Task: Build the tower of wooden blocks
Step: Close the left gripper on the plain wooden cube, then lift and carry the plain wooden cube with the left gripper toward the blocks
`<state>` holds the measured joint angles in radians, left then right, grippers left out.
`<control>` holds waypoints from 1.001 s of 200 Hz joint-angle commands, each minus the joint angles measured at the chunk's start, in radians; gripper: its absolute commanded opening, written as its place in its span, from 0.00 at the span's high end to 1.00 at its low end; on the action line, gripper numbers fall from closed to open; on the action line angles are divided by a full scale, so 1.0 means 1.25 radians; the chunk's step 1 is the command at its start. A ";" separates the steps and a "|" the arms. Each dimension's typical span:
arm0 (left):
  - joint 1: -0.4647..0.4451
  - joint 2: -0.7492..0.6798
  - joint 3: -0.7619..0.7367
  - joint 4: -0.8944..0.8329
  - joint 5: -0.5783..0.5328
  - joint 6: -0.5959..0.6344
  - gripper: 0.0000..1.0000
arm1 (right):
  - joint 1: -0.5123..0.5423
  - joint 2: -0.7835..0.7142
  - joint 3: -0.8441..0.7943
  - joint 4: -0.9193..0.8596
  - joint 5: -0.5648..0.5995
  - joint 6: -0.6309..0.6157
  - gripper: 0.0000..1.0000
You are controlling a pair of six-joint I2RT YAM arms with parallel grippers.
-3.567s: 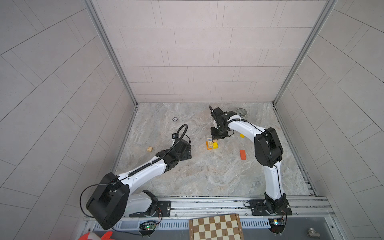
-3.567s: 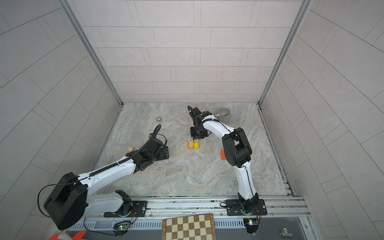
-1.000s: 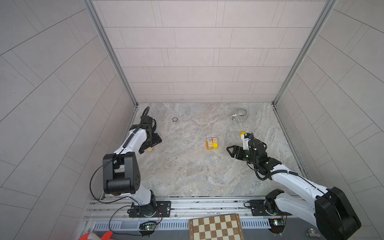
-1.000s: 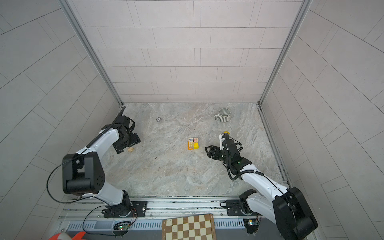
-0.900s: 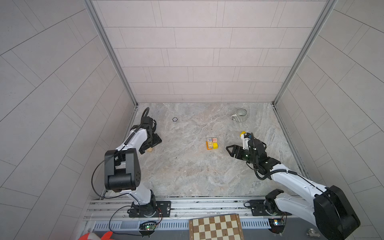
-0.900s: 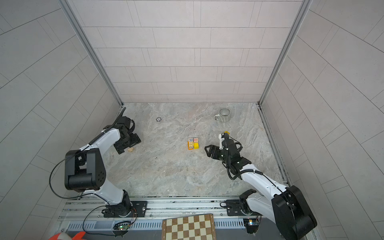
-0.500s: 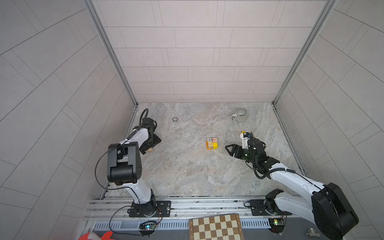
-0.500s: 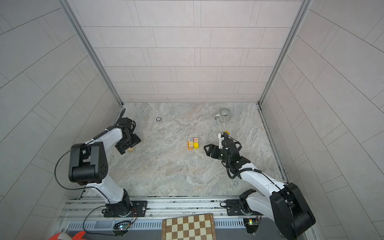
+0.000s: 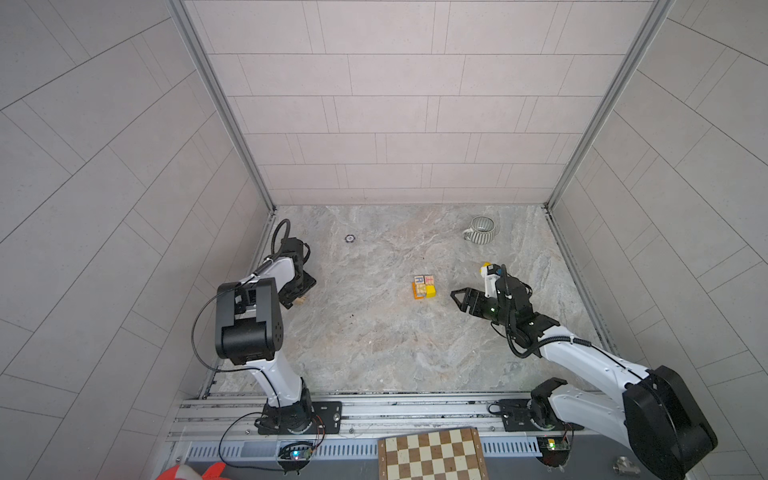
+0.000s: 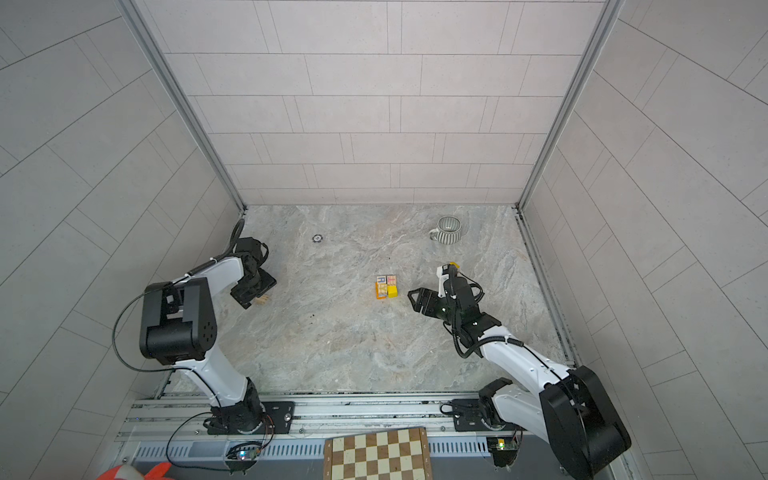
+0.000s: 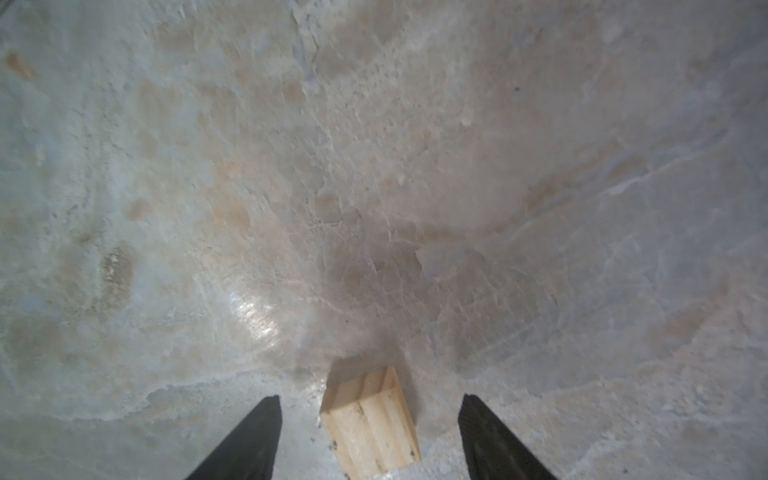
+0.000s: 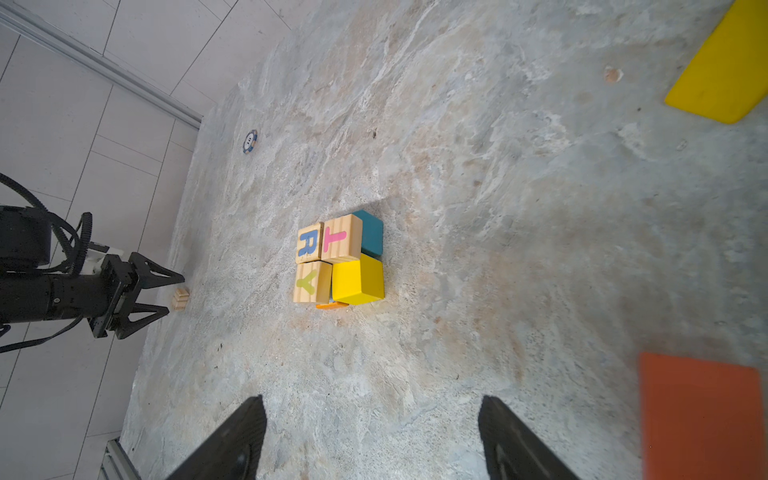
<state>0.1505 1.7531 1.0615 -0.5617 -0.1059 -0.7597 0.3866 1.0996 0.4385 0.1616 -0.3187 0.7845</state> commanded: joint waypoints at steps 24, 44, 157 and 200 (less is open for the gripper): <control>0.004 0.018 -0.010 0.008 -0.010 -0.016 0.38 | -0.003 -0.002 -0.006 0.013 0.000 0.010 0.18; 0.005 0.017 -0.017 0.011 -0.010 -0.021 0.41 | -0.003 -0.002 -0.005 0.010 0.001 0.007 0.18; -0.015 0.008 -0.020 0.011 0.024 0.005 0.69 | -0.015 -0.013 -0.002 -0.012 0.020 -0.004 0.18; -0.109 -0.011 0.018 -0.035 -0.011 0.024 0.70 | -0.023 0.021 0.007 -0.011 0.000 -0.003 0.17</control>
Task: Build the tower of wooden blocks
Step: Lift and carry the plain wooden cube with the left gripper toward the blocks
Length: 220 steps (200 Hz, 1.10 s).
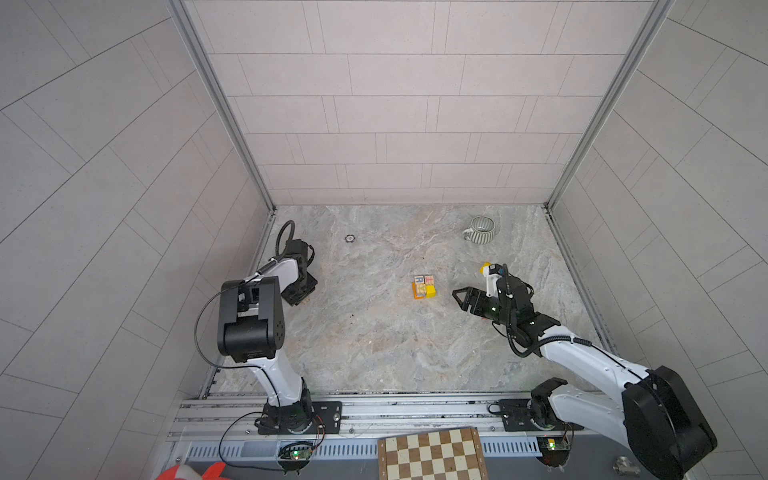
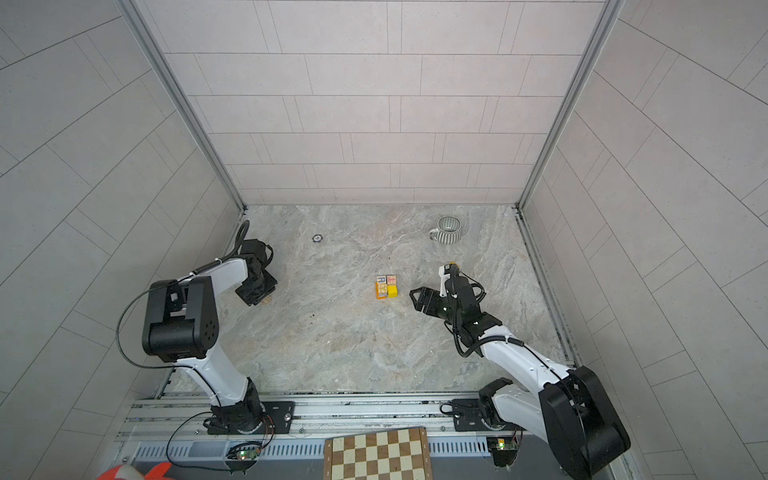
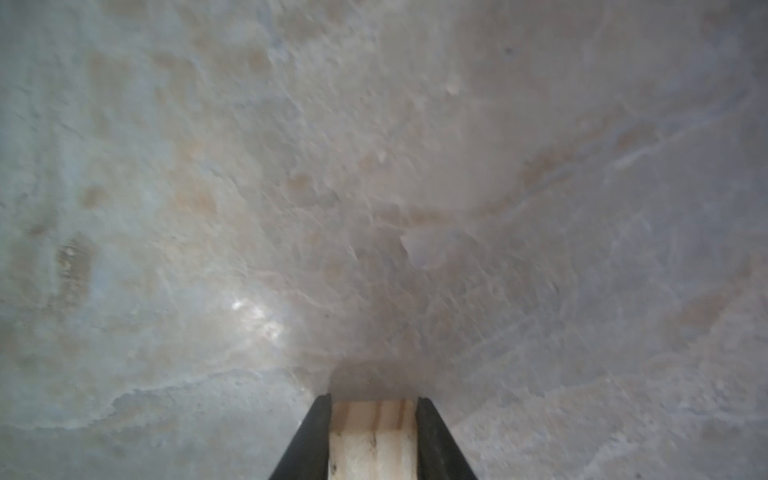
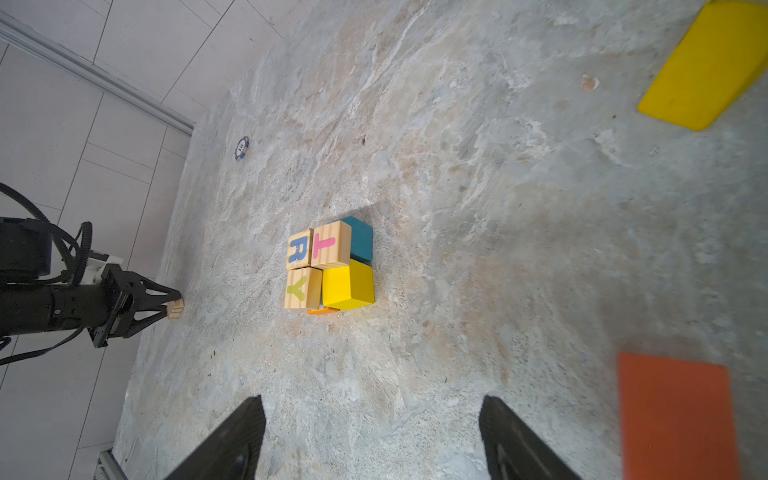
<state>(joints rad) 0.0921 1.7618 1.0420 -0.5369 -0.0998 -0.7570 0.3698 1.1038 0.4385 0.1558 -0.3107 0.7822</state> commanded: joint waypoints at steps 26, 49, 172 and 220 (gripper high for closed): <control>-0.144 -0.034 0.066 -0.079 -0.027 0.037 0.70 | -0.021 0.041 0.012 -0.001 -0.024 0.000 0.17; -0.224 -0.053 0.106 -0.092 -0.022 0.030 0.70 | -0.025 0.051 0.017 -0.010 -0.022 -0.008 0.17; -0.574 -0.046 0.312 -0.164 -0.029 -0.005 0.70 | -0.051 0.072 0.059 -0.050 0.044 -0.039 0.14; -0.655 0.015 0.370 -0.168 -0.033 -0.024 0.71 | -0.059 0.065 0.045 -0.044 0.076 -0.043 0.14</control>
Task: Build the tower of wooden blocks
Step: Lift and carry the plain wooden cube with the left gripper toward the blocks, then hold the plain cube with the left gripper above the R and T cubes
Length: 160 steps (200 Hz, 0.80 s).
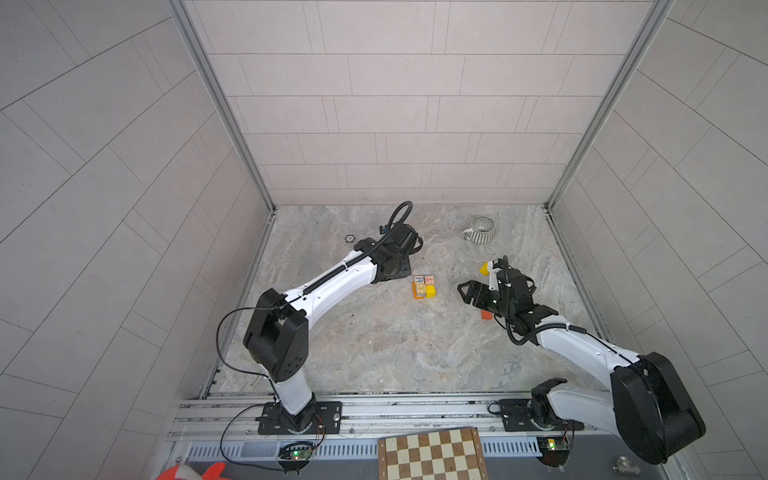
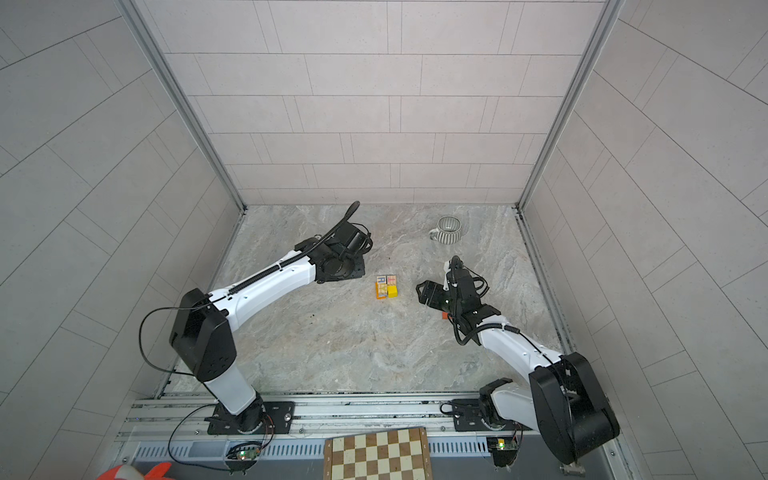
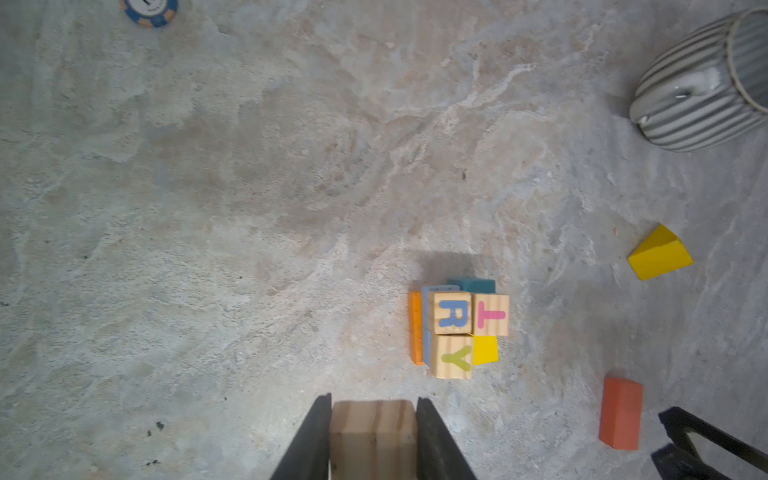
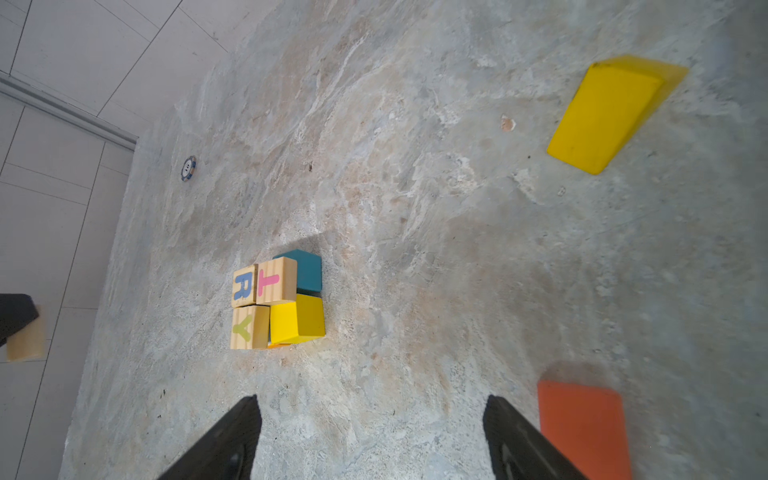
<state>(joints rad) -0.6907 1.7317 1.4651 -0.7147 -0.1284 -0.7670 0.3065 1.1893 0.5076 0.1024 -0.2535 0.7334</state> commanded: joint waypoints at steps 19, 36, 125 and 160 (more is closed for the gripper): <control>-0.058 0.072 0.053 -0.026 -0.010 -0.022 0.71 | -0.015 -0.004 -0.020 0.006 0.034 -0.006 0.14; -0.078 0.101 0.075 -0.030 -0.009 -0.027 0.71 | -0.020 -0.004 -0.027 0.008 0.036 -0.006 0.14; -0.126 0.235 0.211 -0.068 -0.025 -0.057 0.73 | -0.048 -0.007 -0.052 0.027 0.025 0.006 0.14; -0.132 0.270 0.242 -0.076 -0.021 -0.066 0.73 | -0.051 -0.005 -0.057 0.027 0.023 0.010 0.14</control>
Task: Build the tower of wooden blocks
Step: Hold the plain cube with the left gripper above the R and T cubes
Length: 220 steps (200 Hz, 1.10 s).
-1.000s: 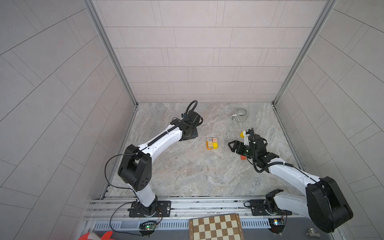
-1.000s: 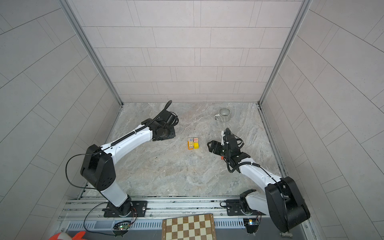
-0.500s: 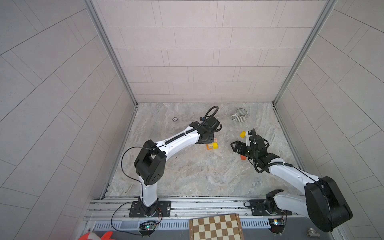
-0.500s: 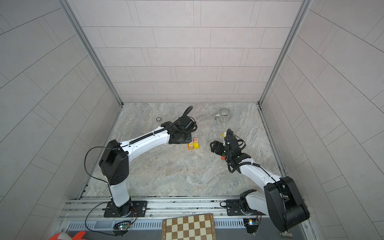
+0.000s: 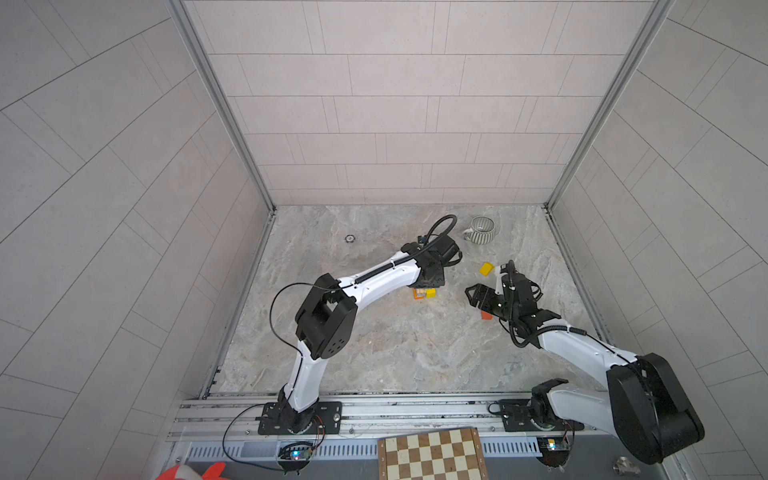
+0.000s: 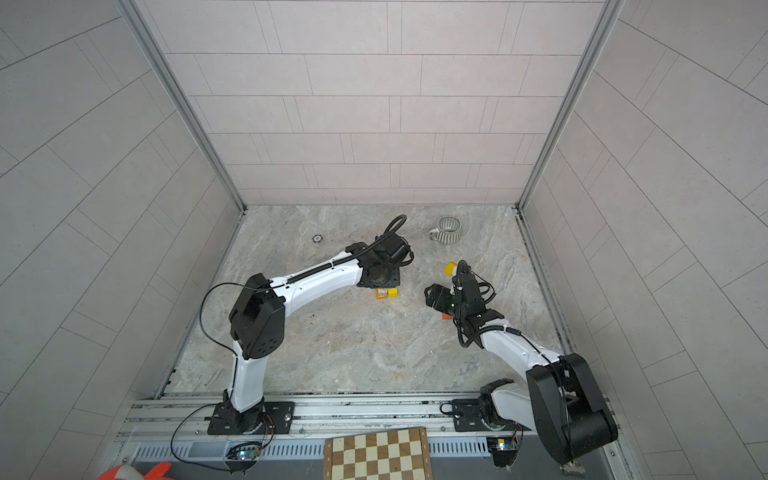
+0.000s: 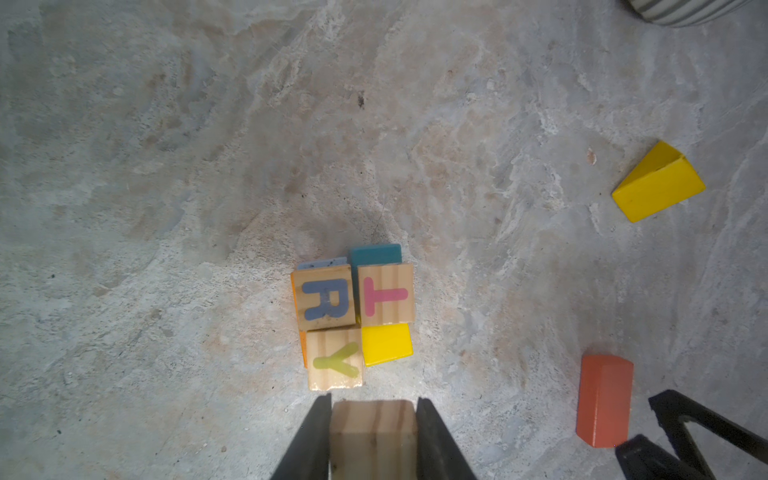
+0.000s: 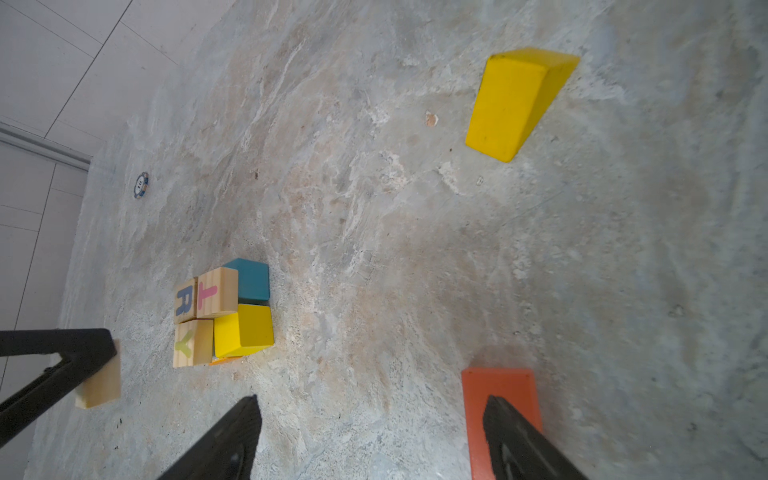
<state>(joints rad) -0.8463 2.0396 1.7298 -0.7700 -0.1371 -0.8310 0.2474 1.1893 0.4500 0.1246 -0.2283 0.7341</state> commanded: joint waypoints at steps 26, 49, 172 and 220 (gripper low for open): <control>-0.010 0.044 0.044 -0.032 -0.009 -0.022 0.73 | -0.004 0.002 -0.017 0.027 -0.009 0.024 0.14; -0.010 0.060 0.056 -0.037 -0.011 -0.025 0.73 | -0.004 0.009 -0.017 0.031 -0.012 0.026 0.14; -0.018 0.112 0.097 -0.040 -0.006 -0.036 0.75 | -0.004 0.030 -0.011 0.039 -0.032 0.034 0.14; -0.018 0.122 0.111 -0.047 -0.008 -0.030 0.76 | -0.004 0.039 -0.008 0.042 -0.039 0.035 0.14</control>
<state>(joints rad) -0.8619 2.1761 1.8359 -0.8032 -0.1356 -0.8673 0.2459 1.2331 0.4389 0.1627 -0.2737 0.7612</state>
